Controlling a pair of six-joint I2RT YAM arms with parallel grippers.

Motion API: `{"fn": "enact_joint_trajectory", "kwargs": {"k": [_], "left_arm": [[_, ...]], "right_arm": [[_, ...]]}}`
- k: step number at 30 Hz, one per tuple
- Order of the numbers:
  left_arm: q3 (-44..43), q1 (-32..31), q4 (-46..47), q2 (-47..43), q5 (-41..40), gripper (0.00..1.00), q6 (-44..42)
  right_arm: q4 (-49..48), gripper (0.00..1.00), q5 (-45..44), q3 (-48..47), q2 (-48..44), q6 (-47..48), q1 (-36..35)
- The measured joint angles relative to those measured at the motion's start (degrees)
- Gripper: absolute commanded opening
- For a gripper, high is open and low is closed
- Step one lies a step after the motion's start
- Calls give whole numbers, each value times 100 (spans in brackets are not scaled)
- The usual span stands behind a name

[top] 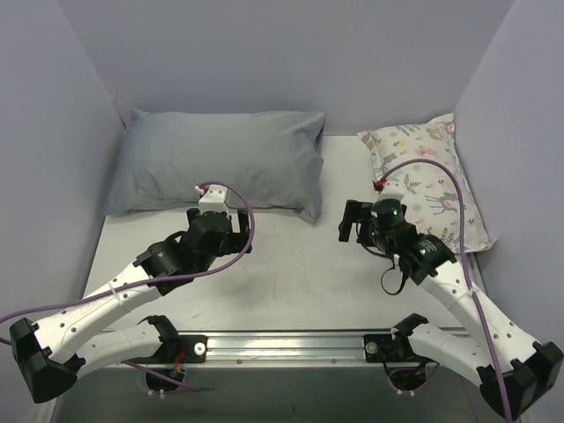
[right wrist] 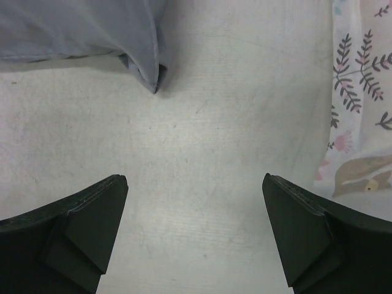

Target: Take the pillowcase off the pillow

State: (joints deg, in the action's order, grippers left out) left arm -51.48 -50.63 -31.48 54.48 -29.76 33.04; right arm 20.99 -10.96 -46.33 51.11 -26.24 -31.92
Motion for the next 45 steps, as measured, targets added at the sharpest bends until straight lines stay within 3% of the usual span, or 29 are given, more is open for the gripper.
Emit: {"fn": "enact_joint_trajectory", "kwargs": {"k": [3, 11, 20, 23, 25, 26, 27, 30, 36, 43, 45], "left_arm": [[-129, 299, 24, 369, 81, 98, -2], [-1043, 1884, 380, 1613, 511, 98, -94], [-2070, 2728, 951, 2785, 957, 97, -109], [-2162, 2776, 955, 3082, 1126, 97, -111], [-2159, 2769, 933, 3156, 1252, 98, -107], [-2155, 2763, 927, 3161, 1307, 98, -107], [-2149, 2750, 929, 3143, 1340, 97, -98], [-2022, 2708, 960, 3001, 1405, 98, -96], [-1567, 2271, 927, 2468, 1392, 97, -151], [-1252, 986, 874, 1967, 1126, 97, -192], [-1204, 658, 846, 1897, 1047, 97, -186]], "right_arm": [[-214, 100, 323, -612, 874, 116, 376], [-1027, 100, 1241, -2015, 3101, 214, 997], [-1779, 100, 1982, -3222, 5086, -81, 734], [-1891, 91, 2022, -3716, 5781, -127, 501], [-1928, 59, 2031, -3738, 5974, -133, 404], [-1917, 43, 2048, -3685, 5989, -133, 376], [-1921, 20, 2072, -3620, 5980, -162, 369], [-2166, 0, 2153, -3163, 5709, -238, 365], [-2334, 0, 2120, -1617, 4183, -273, 210], [-2319, 1, 2050, -236, 2371, -431, -310], [-2332, 20, 2006, 52, 2068, -485, -507]]}}
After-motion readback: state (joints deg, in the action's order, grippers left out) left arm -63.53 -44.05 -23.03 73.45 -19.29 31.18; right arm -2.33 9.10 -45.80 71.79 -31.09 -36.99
